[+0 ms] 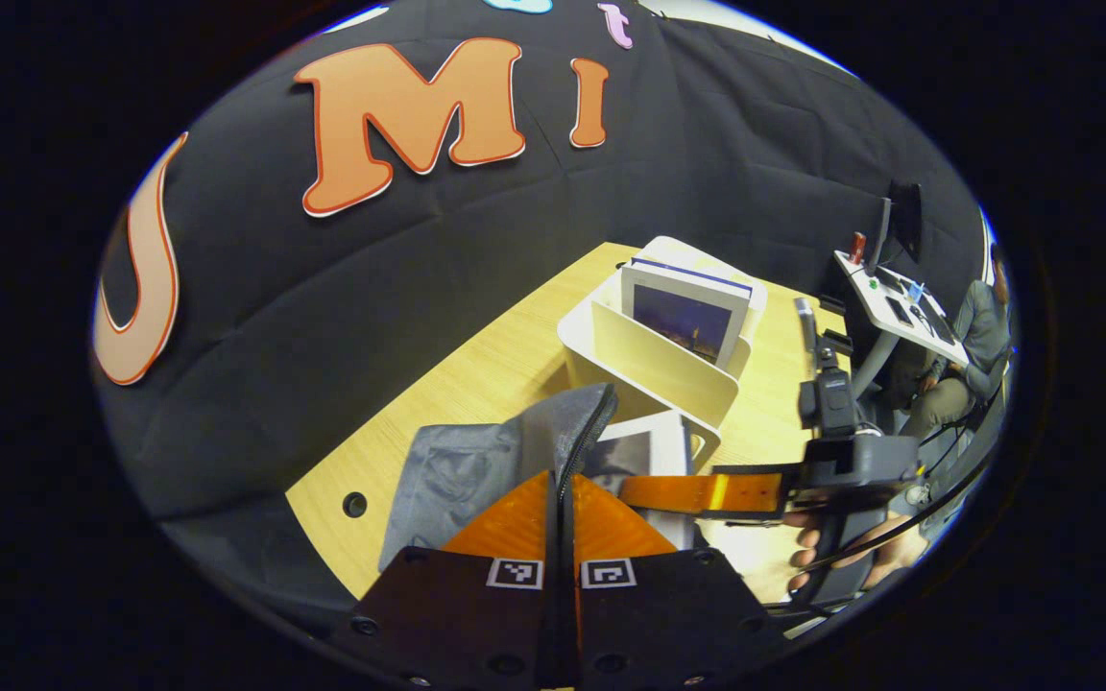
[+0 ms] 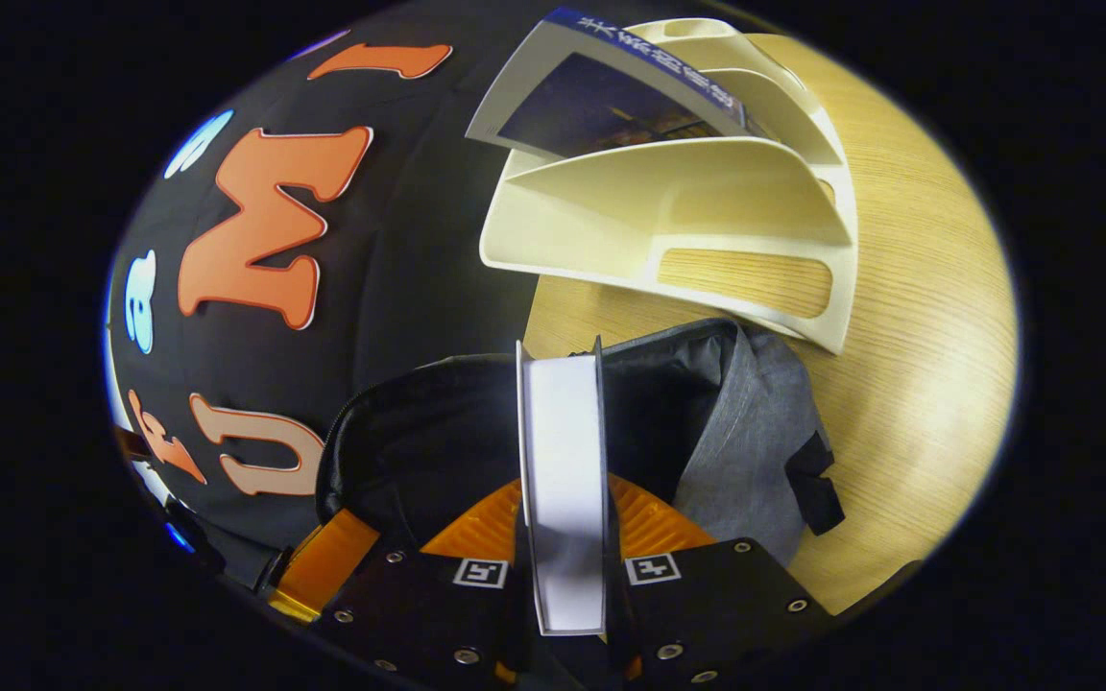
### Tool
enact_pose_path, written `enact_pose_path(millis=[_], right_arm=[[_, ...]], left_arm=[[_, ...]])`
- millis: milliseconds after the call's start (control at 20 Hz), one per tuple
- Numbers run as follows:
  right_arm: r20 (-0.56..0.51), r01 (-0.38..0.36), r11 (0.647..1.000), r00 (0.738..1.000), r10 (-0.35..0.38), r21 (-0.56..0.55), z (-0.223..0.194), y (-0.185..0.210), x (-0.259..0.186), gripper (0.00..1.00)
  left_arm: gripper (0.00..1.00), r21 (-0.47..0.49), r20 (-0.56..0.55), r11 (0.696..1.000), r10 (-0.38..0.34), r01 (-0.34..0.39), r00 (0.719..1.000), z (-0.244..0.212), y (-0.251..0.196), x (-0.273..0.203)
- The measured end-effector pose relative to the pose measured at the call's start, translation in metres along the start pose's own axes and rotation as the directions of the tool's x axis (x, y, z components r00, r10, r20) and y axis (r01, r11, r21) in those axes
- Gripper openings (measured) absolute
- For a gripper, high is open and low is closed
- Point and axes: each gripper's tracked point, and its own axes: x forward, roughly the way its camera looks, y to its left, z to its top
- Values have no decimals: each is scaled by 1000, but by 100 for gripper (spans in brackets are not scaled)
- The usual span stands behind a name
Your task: Open the schoolbag, grab two books from the bookshelf and put them into the schoolbag.
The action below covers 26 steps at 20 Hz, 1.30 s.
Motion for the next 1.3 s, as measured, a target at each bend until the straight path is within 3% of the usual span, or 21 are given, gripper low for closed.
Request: enact_pose_path(millis=[200,450,600,650,700,750,800,850,950,1150,1250,1300], right_arm=[[27,2,999,1000,-1,-39,-9,12,17,30],[-41,-24,999,999,22,-38,-32,13,32,30],[-116,94,996,989,-94,-2,-48,-14,48,38],[-137,134,991,982,-132,5,-53,-25,44,49],[-151,170,985,974,-169,-6,-58,-34,39,41],[-160,198,980,967,-201,-32,-58,-42,33,67],[-171,212,975,961,-219,-59,-55,-47,23,76],[-176,231,969,954,-243,-87,-51,-48,14,91],[-155,246,960,951,-266,-138,-31,-48,-18,99],[-55,252,942,961,-270,-221,35,-39,-80,98],[19,293,905,953,-302,-309,78,-37,-115,98],[64,329,870,942,-330,-367,100,-39,-132,98]], left_arm=[[0,29,16,999,-15,15,1000,1,0,-3],[0,68,15,998,-9,8,1000,-4,5,-3],[0,65,17,998,-19,18,1000,-9,3,-4],[0,71,18,997,-28,27,999,-8,2,-4],[0,67,18,997,-44,43,999,-9,0,-4],[0,53,20,997,-61,60,998,-10,-2,-5],[0,37,29,997,-76,75,997,-10,-2,-7],[0,19,37,996,-87,86,996,-8,-3,-9],[0,11,43,995,-98,97,994,-8,-1,-12],[0,-10,44,989,-147,148,988,-8,-10,-10],[1,-26,48,985,-167,169,985,-8,-13,-6],[0,-37,50,983,-176,178,983,-10,-14,-4]])
